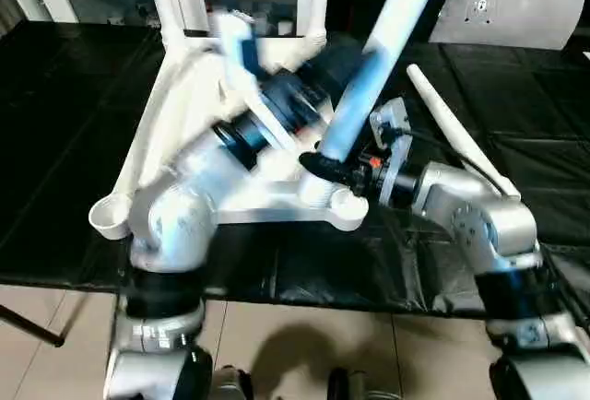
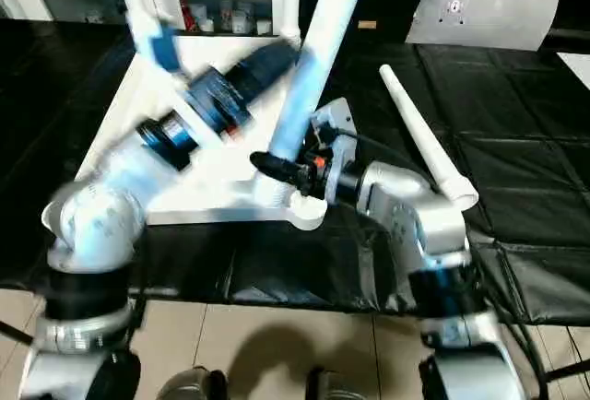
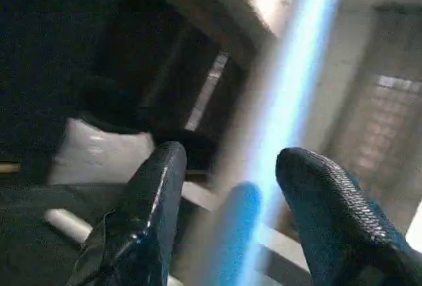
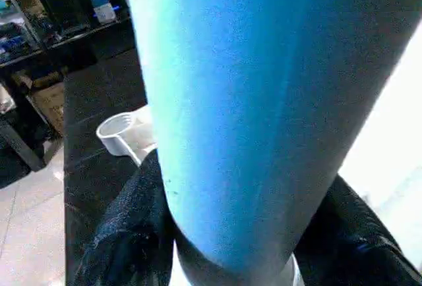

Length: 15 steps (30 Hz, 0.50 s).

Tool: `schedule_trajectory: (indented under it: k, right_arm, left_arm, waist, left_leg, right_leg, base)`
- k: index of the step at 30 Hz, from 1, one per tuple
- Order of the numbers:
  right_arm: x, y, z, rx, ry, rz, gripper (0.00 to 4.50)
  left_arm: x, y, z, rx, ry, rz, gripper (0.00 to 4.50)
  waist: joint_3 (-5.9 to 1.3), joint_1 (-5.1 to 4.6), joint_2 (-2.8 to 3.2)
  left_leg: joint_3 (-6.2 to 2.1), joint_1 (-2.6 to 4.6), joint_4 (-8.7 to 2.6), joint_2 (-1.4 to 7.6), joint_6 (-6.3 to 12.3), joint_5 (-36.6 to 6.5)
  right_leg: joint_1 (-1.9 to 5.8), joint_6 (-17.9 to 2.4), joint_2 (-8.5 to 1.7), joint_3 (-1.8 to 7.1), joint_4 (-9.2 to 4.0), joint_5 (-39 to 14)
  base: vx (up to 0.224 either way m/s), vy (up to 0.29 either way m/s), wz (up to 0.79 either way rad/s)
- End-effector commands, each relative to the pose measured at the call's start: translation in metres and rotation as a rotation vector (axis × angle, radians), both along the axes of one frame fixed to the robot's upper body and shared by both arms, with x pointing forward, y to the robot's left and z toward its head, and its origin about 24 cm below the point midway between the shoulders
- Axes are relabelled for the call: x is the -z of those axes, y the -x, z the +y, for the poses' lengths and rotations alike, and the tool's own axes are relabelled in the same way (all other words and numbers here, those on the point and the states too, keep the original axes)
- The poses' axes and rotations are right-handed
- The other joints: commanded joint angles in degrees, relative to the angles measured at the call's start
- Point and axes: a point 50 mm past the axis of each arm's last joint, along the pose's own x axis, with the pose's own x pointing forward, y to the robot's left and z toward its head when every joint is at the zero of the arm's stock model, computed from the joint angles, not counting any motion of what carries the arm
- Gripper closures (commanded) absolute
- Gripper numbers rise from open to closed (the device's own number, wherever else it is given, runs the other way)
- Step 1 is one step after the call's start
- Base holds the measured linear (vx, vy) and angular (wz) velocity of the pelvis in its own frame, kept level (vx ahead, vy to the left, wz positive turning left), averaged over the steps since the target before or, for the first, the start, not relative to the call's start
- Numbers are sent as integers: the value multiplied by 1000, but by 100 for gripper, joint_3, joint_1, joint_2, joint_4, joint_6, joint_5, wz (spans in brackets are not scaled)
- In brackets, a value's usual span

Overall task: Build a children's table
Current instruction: Pick table leg

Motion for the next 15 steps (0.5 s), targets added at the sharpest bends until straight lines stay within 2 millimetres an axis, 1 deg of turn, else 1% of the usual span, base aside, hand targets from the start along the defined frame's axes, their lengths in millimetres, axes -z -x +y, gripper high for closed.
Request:
schedule_trajectory:
  k: [1,2,3,4,6,7,10,14,15]
  right_arm:
    - [-11,1,2,-5,-8,-46,260]
    - [-11,2,2,-8,-6,-48,260]
    - [-10,1,2,-4,-5,-45,260]
    - [-10,1,3,-2,3,-44,260]
    - [-9,2,3,-4,8,-44,260]
    - [-8,3,4,-12,14,-43,260]
    - [-5,5,5,-13,17,-42,260]
    - [-4,5,6,2,24,-42,260]
    - [-4,4,6,9,24,-43,260]
  left_arm:
    - [0,2,-9,45,-24,5,188]
    - [0,4,-11,64,-24,5,188]
    - [1,5,-14,75,-26,9,188]
    - [2,6,-18,83,-31,16,188]
    - [3,6,-20,85,-34,18,188]
    - [5,5,-23,73,-37,35,188]
    - [7,5,-27,83,-41,43,188]
    - [3,14,-31,156,-43,7,188]
    - [3,15,-31,171,-42,5,188]
  waist:
    - [-582,-4,-39]
    - [-582,-1,-35]
    - [-583,-6,-47]
    - [-585,1,-40]
    - [-582,13,-46]
    - [-574,12,-60]
    - [-570,11,-67]
    - [-563,3,-60]
    - [-559,2,-44]
  left_leg:
    - [-68,127,-364,177,215,-1106]
    - [-69,125,-368,185,217,-1087]
    - [-63,120,-368,190,233,-1063]
    - [-59,123,-362,189,240,-1060]
    - [-52,129,-359,188,256,-1076]
    - [-51,111,-364,187,257,-1080]
    - [-52,112,-358,178,262,-1097]
    - [-60,112,-366,185,243,-1116]
    - [-64,116,-366,184,235,-1129]
  right_leg:
    - [376,-455,-354,195,-504,-2483]
    - [373,-490,-356,199,-495,-2424]
    - [373,-580,-355,206,-482,-2300]
    - [373,-652,-360,213,-474,-2227]
    - [372,-687,-361,215,-483,-2225]
    - [390,-695,-360,213,-479,-2223]
    - [388,-635,-364,208,-492,-2345]
    - [382,-600,-365,203,-497,-2431]
    - [378,-608,-371,201,-501,-2447]
  base:
    - [0,0,0]
    - [0,0,0]
    - [0,0,0]
    - [0,0,0]
    - [0,0,0]
    - [0,0,0]
    - [0,0,0]
    - [0,0,0]
    - [0,0,0]
